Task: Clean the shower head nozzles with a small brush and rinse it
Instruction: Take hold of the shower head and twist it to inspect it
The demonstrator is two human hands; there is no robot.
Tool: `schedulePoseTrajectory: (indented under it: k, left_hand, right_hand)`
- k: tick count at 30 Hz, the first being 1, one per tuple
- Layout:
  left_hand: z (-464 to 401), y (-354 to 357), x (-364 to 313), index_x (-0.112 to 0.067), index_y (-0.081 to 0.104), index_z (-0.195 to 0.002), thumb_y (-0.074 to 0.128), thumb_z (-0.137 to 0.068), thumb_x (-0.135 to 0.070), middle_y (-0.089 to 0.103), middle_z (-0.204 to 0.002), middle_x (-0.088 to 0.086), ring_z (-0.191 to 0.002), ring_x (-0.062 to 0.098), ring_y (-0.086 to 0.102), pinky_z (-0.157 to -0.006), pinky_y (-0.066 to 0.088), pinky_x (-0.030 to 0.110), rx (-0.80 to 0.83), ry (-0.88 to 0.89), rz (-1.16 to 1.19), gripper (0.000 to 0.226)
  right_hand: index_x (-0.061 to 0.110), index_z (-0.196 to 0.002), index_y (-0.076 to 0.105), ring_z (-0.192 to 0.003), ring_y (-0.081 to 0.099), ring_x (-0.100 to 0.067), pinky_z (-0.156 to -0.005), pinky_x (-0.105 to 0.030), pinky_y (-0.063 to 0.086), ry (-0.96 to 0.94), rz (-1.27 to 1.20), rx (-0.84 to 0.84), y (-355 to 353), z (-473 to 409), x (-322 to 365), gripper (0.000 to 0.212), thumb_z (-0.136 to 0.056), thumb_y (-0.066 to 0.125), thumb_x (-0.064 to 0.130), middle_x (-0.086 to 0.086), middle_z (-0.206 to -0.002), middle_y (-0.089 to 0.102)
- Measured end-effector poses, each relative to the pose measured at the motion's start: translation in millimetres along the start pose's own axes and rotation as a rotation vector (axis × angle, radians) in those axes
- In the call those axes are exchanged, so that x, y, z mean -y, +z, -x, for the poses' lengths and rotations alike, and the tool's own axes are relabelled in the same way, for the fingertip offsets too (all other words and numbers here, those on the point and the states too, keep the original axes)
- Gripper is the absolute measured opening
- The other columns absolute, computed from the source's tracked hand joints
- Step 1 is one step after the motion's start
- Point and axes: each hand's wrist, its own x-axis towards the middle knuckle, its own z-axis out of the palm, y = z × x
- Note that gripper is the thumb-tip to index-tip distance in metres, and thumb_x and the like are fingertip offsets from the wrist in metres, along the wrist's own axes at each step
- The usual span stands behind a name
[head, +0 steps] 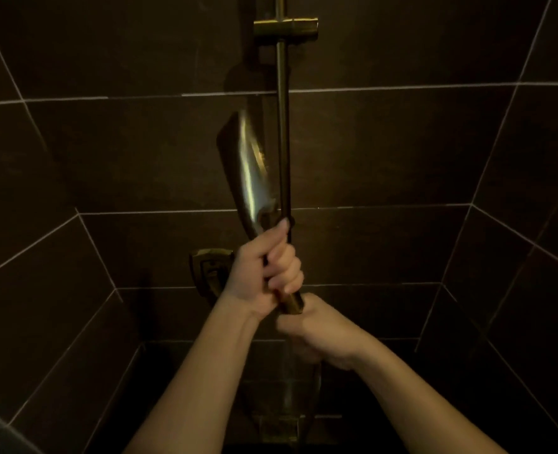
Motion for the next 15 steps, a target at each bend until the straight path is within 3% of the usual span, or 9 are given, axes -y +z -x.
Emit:
schedulePoseTrajectory:
  k: [3, 6, 8, 10, 13, 15]
  left_hand:
    - [-4.7, 21.8, 10.0, -0.020, 0.048, -0.054, 0.073, -0.088, -0.034, 0.033, -0.047, -0.005, -0.040, 0.010, 0.029, -0.045, 0.030, 0.026, -0.535, 0.111, -0.151, 0.045]
    - [-9.7, 24.8, 14.8, -0.020, 0.051, -0.058, 0.071, -0.091, -0.034, 0.035, -0.050, -0.005, -0.042, 0.010, 0.032, -0.046, 0.032, 0.026, -0.678, 0.174, -0.107, 0.041]
    - [-9.0, 18.7, 12.9, -0.019, 0.051, -0.062, 0.071, -0.092, -0.031, 0.035, -0.051, -0.004, -0.043, 0.009, 0.033, -0.047, 0.033, 0.025, -0.542, 0.153, -0.121, 0.038]
    - [-7.4, 9.0, 7.3, -0.019, 0.048, -0.064, 0.069, -0.092, -0.021, 0.036, -0.051, -0.005, -0.044, 0.008, 0.034, -0.047, 0.033, 0.022, -0.271, 0.132, -0.099, 0.035]
    - [-5.5, -2.7, -2.7, -0.017, 0.048, -0.060, 0.067, -0.086, -0.016, 0.043, -0.045, -0.006, -0.038, 0.007, 0.040, -0.042, 0.033, 0.020, 0.054, 0.101, 0.028, 0.032]
    - [-5.1, -1.9, -4.9, -0.017, 0.048, -0.053, 0.063, -0.085, -0.012, 0.041, -0.039, -0.007, -0.031, 0.006, 0.038, -0.036, 0.029, 0.020, 0.085, 0.116, 0.066, 0.035]
  right_hand:
    - [0.021, -0.067, 0.059, -0.050, 0.056, -0.009, -0.049, -0.026, 0.045, -0.071, 0.307, -0.403, 2.2, -4.9, 0.5, 0.025, -0.089, 0.061, 0.009, 0.005, -0.057, 0.059]
    - [0.019, -0.090, 0.066, -0.058, 0.065, -0.009, -0.050, -0.020, 0.047, -0.013, 0.385, -0.518, 5.0, -10.5, -2.5, 0.010, -0.088, 0.062, 0.010, 0.001, -0.073, 0.068]
    - [0.015, -0.085, 0.066, -0.054, 0.061, -0.009, -0.052, -0.024, 0.047, -0.055, 0.389, -0.471, 0.9, -11.5, -2.5, 0.010, -0.088, 0.061, 0.007, 0.001, -0.069, 0.065]
    - [0.008, -0.074, 0.060, -0.049, 0.050, -0.013, -0.052, -0.031, 0.042, -0.129, 0.319, -0.354, -3.7, -8.4, 1.7, 0.013, -0.087, 0.059, 0.005, -0.001, -0.060, 0.055]
    - [0.016, -0.071, 0.052, -0.041, 0.037, -0.013, -0.042, -0.025, 0.031, -0.106, 0.071, -0.064, -7.2, -0.5, 5.8, 0.022, -0.088, 0.055, 0.002, 0.000, -0.053, 0.041]
    - [0.017, -0.075, 0.052, -0.042, 0.036, -0.014, -0.041, -0.025, 0.028, -0.054, 0.019, -0.002, -6.6, -0.3, 6.2, 0.020, -0.089, 0.055, 0.003, -0.001, -0.055, 0.040]
